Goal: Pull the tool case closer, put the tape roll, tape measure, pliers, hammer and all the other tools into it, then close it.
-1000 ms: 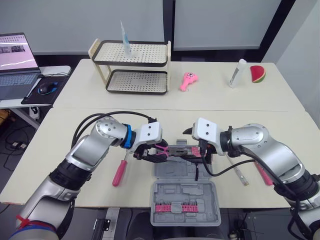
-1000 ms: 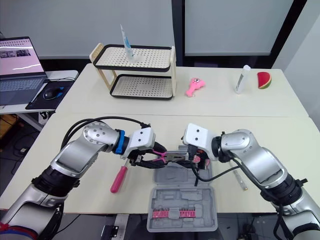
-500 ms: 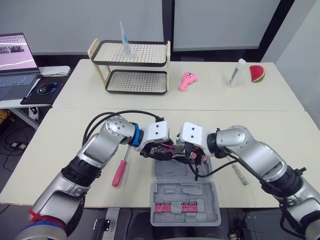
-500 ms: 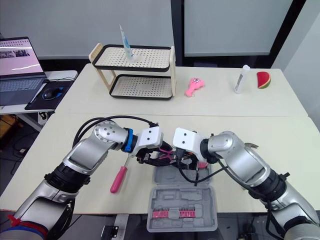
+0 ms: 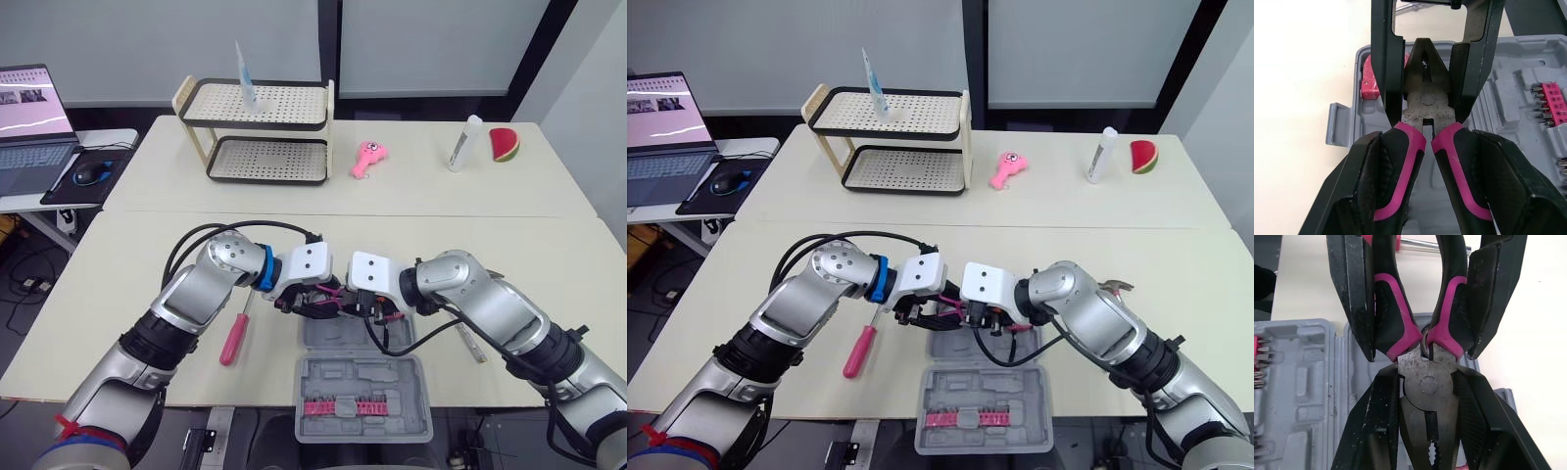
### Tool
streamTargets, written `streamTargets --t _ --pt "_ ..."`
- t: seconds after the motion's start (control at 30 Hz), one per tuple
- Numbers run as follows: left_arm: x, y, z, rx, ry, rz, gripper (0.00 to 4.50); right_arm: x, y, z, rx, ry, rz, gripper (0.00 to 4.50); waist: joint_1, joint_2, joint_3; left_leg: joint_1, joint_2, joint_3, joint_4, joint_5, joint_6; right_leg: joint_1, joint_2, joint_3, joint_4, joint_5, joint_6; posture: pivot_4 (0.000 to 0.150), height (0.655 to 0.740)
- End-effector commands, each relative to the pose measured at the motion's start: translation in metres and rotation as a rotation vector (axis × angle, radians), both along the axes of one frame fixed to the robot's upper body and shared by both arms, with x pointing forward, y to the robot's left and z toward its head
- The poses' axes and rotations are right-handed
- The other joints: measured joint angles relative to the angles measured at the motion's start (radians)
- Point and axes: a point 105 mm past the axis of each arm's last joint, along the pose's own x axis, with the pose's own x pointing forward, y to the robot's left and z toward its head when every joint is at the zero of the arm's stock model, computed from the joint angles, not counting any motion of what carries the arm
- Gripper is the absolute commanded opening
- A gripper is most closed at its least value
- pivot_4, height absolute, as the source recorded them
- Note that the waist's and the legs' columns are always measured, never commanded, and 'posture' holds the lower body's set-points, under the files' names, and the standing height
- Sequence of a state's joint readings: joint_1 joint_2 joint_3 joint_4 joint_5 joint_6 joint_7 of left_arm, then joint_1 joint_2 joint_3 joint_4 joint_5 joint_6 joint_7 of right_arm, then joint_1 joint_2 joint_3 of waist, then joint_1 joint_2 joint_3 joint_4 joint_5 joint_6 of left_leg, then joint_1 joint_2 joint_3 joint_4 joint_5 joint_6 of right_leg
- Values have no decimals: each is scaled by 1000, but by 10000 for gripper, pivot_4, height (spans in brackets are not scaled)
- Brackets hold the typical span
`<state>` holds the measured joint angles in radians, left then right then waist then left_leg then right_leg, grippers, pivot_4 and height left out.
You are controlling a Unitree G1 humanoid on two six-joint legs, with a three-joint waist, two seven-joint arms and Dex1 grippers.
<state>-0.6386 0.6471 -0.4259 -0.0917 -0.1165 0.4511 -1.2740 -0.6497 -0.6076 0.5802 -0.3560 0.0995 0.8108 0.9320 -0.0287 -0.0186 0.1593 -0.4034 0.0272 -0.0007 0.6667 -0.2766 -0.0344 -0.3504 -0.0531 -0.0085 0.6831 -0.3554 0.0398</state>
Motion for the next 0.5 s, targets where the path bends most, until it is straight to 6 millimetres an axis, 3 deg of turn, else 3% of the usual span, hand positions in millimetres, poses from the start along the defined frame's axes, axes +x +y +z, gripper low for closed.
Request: streamTargets --t 0.03,0.2,0.5 --pt "-4 -4 13 -42 -65 -46 28894 6 -1 17 16 -62 13 12967 0 0 0 0 0 0 0 0 0 0 0 0 0 0 0 1500 7400" --pt "-4 2 21 -141 -105 -22 44125 7 -9 18 -3 -61 14 12883 -1 0 0 0 0 0 0 0 0 0 0 0 0 0 0 1500 7400" --pt "-31 68 26 -285 -65 30 45000 -7 -35 -1 -147 -27 50 12880 -2 0 0 0 1 0 0 0 0 -1 -2 1 0 0 0 1500 7400"
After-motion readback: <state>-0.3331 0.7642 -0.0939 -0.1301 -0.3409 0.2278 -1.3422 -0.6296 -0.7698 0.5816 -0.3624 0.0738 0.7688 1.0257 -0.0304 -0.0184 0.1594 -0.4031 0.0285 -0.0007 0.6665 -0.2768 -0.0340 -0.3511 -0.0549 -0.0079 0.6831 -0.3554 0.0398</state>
